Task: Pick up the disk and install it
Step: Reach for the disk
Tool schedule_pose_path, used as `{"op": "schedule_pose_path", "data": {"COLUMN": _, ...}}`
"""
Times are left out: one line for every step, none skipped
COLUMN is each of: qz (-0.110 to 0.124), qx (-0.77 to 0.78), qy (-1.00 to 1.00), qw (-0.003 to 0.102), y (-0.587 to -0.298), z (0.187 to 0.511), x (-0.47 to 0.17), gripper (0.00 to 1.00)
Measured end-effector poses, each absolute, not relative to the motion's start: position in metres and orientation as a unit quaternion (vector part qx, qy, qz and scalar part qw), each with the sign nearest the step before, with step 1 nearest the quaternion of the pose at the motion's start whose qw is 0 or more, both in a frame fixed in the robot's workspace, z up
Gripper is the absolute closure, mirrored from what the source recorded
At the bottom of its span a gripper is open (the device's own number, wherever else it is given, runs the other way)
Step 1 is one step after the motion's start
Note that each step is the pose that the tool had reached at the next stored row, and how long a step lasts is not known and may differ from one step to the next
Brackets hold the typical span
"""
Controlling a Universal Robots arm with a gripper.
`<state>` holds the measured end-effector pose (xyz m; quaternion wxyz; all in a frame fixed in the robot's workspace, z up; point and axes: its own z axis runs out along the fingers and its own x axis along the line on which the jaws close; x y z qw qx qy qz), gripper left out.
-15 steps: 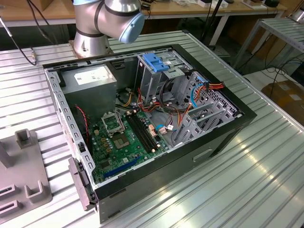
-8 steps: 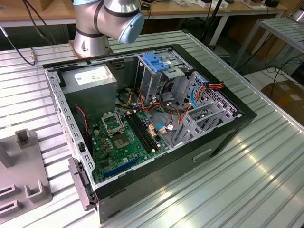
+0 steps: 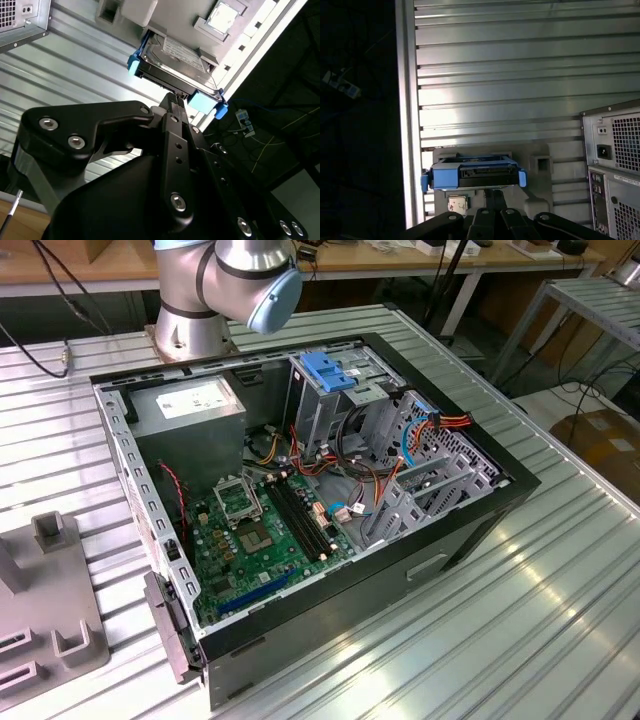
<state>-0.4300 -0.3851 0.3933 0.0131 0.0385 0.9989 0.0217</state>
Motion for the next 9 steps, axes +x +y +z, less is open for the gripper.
{"op": "schedule_pose_path", "data": {"qz": 0.022, "qx": 0.038, "qy": 0.999, "qw": 0.013, "y": -0.385, "z": 0.393, "x": -0.433, "gripper": 0.9}}
{"op": "schedule_pose_path", "data": {"qz": 0.022, "qx": 0.038, "qy": 0.999, "qw": 0.013, "y": -0.385, "z": 0.393, "x": -0.437, "gripper": 0.9}}
{"op": "schedule_pose_path", "data": {"qz": 0.022, "qx": 0.039, "qy": 0.999, "qw": 0.013, "y": -0.385, "z": 0.393, "x": -0.439, "gripper": 0.9}}
{"op": "schedule_pose_path", "data": {"qz": 0.022, "qx": 0.039, "qy": 0.999, "qw": 0.013, "y": -0.385, "z": 0.393, "x": -0.442, "gripper": 0.9}}
{"op": "schedule_pose_path", "data": {"qz": 0.022, "qx": 0.039, "qy": 0.999, "qw": 0.013, "y": -0.385, "z": 0.393, "x": -0.445, "gripper": 0.9}}
{"op": "schedule_pose_path", "data": {"qz": 0.022, "qx": 0.039, "qy": 0.999, "qw": 0.013, "y": -0.385, "z": 0.393, "x": -0.452, "gripper": 0.9}}
{"op": "schedule_pose_path", "data": {"qz": 0.022, "qx": 0.039, "qy": 0.999, "qw": 0.013, "y": -0.385, "z": 0.393, "x": -0.455, "gripper": 0.9}}
{"op": "schedule_pose_path", "data": {"qz": 0.022, "qx": 0.039, "qy": 0.999, "qw": 0.013, "y": -0.385, "z": 0.393, "x": -0.457, "gripper": 0.9}}
{"op": "schedule_pose_path", "data": {"qz": 0.022, "qx": 0.039, "qy": 0.999, "qw": 0.013, "y": -0.385, "z": 0.393, "x": -0.459, "gripper": 0.9}}
